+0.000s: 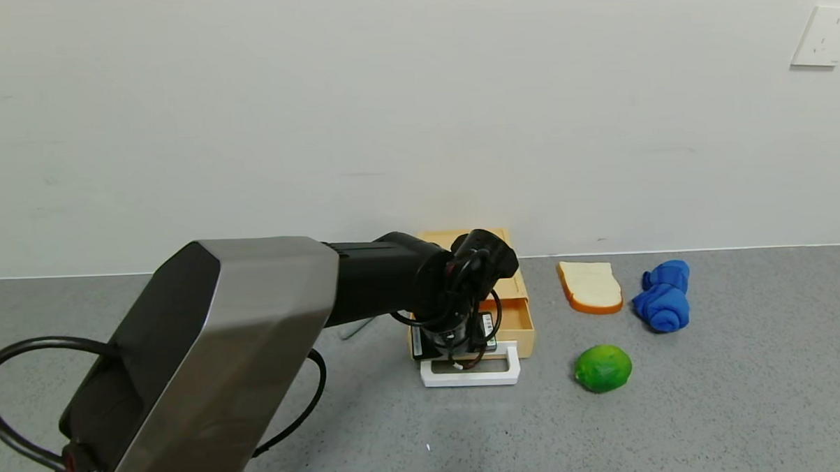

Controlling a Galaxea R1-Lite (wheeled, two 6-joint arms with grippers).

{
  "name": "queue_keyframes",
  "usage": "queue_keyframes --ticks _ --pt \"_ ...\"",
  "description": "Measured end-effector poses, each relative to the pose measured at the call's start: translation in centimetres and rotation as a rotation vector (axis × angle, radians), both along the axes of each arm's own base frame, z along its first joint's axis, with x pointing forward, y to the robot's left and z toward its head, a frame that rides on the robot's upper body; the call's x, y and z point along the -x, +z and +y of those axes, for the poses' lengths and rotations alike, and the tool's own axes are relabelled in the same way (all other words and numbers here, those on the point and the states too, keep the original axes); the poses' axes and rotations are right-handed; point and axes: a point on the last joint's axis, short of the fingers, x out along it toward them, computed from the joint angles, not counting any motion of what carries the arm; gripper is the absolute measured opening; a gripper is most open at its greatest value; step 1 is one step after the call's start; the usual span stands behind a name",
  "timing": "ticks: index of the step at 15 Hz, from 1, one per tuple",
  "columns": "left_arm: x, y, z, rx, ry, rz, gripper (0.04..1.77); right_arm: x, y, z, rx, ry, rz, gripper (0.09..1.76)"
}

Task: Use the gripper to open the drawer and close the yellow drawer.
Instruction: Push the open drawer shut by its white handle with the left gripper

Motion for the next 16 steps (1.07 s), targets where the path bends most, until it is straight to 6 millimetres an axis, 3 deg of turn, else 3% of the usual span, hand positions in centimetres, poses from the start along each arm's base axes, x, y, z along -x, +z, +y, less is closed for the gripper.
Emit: queue_keyframes --ticks 16 --pt "-3.4 -0.3 0.8 -0.008 -0.053 -0.183 0.11 0.0 0.0 0.0 0.000 0.000 0.000 1.71"
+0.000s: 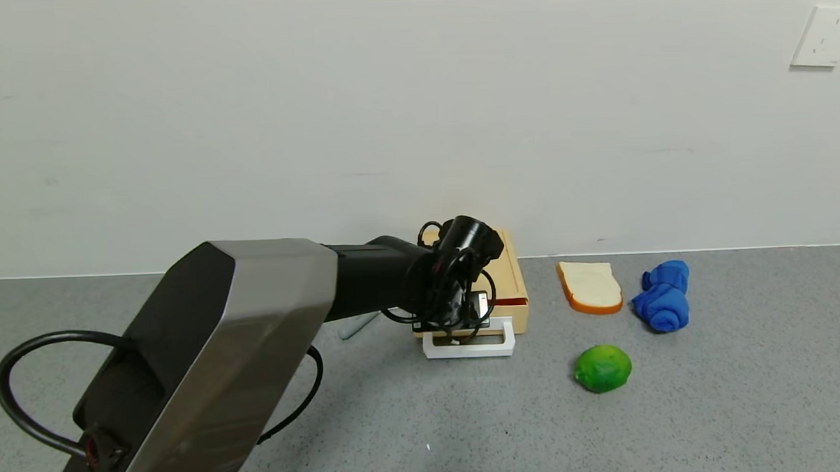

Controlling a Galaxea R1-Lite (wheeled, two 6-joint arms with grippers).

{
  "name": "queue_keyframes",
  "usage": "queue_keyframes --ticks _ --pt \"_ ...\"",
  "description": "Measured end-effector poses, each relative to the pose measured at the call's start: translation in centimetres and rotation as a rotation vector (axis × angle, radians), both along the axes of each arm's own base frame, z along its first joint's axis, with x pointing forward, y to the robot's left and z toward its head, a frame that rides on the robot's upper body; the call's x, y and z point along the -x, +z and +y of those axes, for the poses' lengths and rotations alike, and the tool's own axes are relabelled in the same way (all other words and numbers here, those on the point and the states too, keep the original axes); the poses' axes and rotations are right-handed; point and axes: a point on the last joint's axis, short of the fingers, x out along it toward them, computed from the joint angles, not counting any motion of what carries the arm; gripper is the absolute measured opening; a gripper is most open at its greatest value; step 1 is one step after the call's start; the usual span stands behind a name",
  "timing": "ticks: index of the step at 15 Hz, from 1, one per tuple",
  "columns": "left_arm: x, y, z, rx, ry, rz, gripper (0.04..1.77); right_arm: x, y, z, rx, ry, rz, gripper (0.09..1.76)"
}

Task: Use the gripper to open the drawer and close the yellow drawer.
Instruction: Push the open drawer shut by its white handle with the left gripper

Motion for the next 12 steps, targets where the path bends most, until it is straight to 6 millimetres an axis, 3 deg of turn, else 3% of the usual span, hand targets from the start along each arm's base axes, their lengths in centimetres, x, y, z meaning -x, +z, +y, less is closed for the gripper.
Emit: queue_keyframes --ticks 12 --pt "-0.69 0.03 0.38 -0.019 0.006 -0.044 0.11 0.00 0.00 0.00 0.000 0.000 0.000 1.71"
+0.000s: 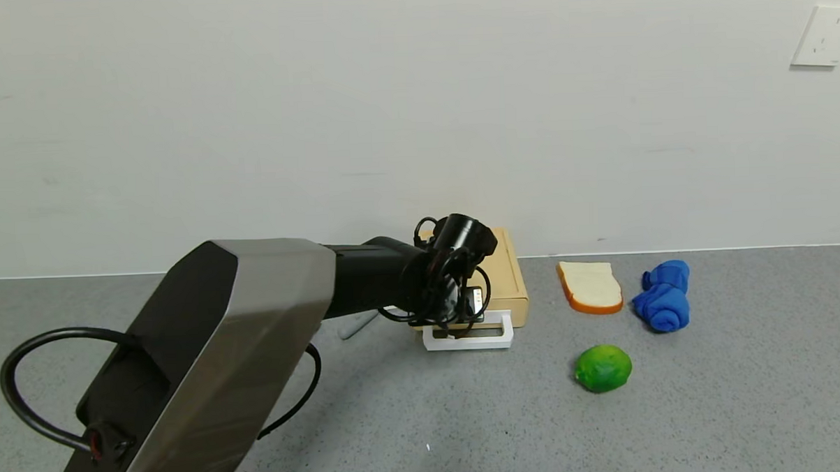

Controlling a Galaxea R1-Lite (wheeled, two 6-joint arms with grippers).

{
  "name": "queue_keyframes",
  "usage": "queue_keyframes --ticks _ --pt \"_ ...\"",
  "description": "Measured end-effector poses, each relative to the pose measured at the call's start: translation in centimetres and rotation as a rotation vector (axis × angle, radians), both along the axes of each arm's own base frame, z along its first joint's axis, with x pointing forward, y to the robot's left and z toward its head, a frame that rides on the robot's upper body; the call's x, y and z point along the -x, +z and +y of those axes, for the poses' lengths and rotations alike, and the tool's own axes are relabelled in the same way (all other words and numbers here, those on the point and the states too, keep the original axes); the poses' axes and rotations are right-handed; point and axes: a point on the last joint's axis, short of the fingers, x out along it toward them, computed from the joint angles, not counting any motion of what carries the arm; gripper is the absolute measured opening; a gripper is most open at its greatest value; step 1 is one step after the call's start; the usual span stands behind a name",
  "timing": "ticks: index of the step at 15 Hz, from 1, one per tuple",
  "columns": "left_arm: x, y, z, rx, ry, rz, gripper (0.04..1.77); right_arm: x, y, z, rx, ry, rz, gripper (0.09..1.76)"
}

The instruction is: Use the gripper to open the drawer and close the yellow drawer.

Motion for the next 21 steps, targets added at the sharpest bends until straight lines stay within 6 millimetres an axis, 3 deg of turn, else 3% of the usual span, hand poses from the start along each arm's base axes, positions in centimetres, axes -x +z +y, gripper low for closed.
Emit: queue_keyframes --ticks 4,11,16,21 --pt "0.9 2.5 0.7 -0.019 -0.005 -0.025 0.11 0.0 0.0 0.0 0.000 0.000 0.000 1.71" --pt "4.1 11.1 4.5 -0.039 -0.059 -0.121 0.11 0.0 0.0 0.0 0.000 0.000 0.000 1.71" --pt "6.5 13.2 7.7 0.054 -0.185 -0.068 0.11 0.0 0.0 0.0 0.000 0.000 0.000 1.71" --pt "8.6 13.5 11.4 0.129 -0.310 -0.115 0.11 0.0 0.0 0.0 0.000 0.000 0.000 1.71"
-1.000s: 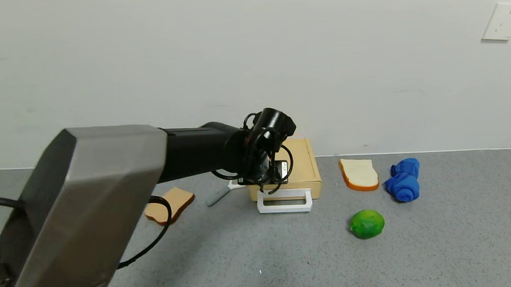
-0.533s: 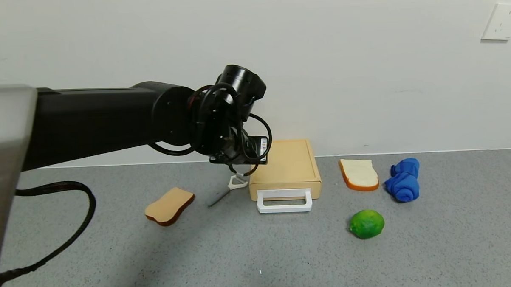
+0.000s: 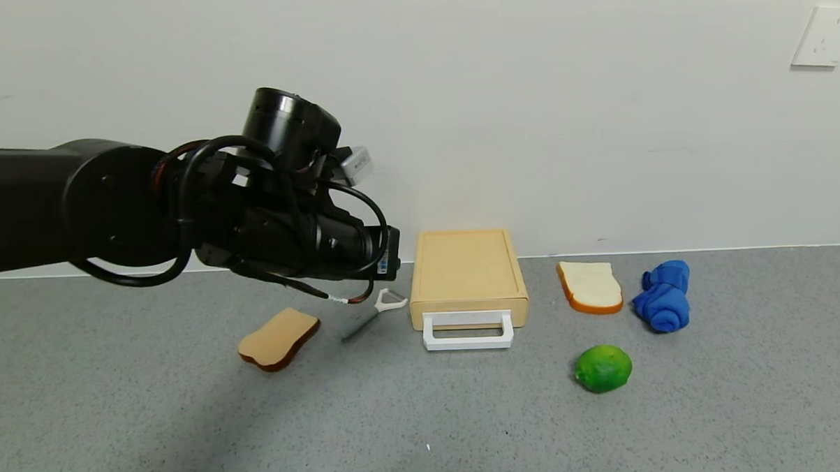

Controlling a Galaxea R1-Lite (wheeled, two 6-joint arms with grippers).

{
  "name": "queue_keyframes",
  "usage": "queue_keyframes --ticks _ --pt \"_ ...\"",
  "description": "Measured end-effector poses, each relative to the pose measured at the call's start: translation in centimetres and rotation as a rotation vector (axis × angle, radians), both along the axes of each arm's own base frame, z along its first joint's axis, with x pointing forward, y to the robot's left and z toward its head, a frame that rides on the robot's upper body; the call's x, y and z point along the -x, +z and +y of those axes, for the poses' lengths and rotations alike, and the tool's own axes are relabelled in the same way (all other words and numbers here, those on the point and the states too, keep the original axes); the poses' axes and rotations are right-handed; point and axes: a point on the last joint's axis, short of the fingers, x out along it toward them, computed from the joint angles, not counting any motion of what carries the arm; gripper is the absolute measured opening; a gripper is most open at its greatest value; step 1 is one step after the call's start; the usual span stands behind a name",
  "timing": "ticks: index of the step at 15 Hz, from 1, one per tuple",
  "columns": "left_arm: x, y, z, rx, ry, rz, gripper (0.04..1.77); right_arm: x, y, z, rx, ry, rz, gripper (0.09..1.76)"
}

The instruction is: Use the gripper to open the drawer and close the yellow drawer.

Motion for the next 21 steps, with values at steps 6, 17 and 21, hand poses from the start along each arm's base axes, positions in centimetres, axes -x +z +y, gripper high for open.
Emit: queue_keyframes --ticks 6,17,21 --pt "4.1 0.1 3.3 -0.009 -0.057 -0.069 0.63 0.0 0.0 0.0 -0.001 0.000 0.000 1.71" --pt "17.2 0.0 10.5 -0.043 -0.079 -0.259 1.44 0.0 0.0 0.0 0.000 0.000 0.000 1.71" --pt "22.7 -0.7 13.7 -0.102 0.039 -0.290 1.55 0.0 0.0 0.0 0.000 0.000 0.000 1.71"
